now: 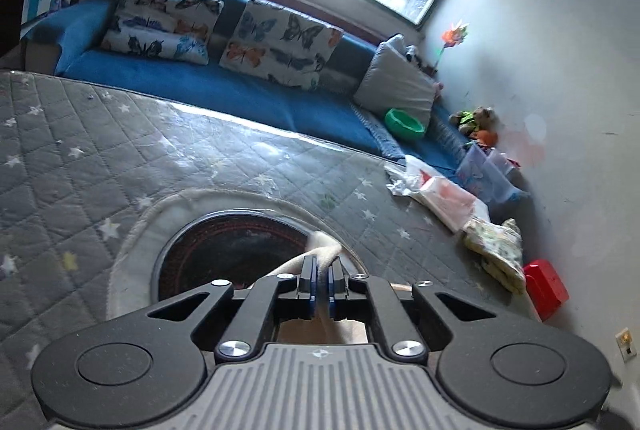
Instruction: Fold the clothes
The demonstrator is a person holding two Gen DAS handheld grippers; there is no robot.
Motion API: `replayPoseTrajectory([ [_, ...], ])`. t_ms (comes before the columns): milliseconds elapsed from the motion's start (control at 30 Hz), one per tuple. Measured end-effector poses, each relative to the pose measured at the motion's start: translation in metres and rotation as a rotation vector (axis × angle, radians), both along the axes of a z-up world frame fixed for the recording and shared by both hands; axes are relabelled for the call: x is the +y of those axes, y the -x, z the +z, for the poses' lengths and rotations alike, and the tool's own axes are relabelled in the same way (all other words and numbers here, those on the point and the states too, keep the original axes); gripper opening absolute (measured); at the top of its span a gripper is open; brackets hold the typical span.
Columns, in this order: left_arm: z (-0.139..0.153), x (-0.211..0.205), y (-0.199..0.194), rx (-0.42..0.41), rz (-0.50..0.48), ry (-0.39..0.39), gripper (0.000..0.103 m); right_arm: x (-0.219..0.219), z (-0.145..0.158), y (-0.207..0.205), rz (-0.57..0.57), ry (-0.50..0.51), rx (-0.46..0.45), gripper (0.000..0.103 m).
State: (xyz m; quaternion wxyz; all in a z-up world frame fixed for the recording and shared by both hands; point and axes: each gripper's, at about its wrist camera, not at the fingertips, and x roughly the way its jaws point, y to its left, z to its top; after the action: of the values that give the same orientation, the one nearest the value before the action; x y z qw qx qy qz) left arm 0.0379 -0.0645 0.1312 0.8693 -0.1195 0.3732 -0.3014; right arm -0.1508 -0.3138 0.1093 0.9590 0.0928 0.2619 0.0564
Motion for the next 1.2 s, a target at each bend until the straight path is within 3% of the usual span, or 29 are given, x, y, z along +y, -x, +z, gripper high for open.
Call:
replayPoseTrajectory([
  [133,0.002,0.023,0.037,-0.009,-0.064,-0.01,0.006,-0.001,0.013,0.029,0.063,0.008,-0.006,0.005],
  [300,-0.01,0.041,0.089,0.008,-0.147,-0.067,0.006,0.002,0.012,0.062,0.129,0.042,0.066,0.005],
  [467,-0.046,0.051,0.12,0.117,-0.194,-0.136,0.006,0.015,0.0,0.091,0.199,0.074,0.179,0.006],
  [700,-0.096,0.067,0.134,0.247,-0.183,-0.193,0.006,0.024,-0.002,0.098,0.237,0.112,0.243,0.021],
  [900,-0.101,0.075,0.14,0.232,-0.193,-0.199,0.015,0.031,0.004,0.071,0.256,0.129,0.185,0.027],
  [967,-0.099,0.077,0.142,0.218,-0.187,-0.2,0.025,0.039,-0.002,0.051,0.268,0.15,0.174,0.033],
  [1033,-0.097,0.081,0.144,0.206,-0.175,-0.205,0.03,0.047,-0.01,0.029,0.286,0.166,0.175,0.033],
  [1133,-0.092,0.087,0.145,0.193,-0.146,-0.211,0.049,0.065,-0.022,-0.001,0.312,0.187,0.179,0.033],
  [1200,-0.088,0.092,0.144,0.173,-0.125,-0.211,0.051,0.076,-0.03,-0.019,0.318,0.203,0.186,0.033],
])
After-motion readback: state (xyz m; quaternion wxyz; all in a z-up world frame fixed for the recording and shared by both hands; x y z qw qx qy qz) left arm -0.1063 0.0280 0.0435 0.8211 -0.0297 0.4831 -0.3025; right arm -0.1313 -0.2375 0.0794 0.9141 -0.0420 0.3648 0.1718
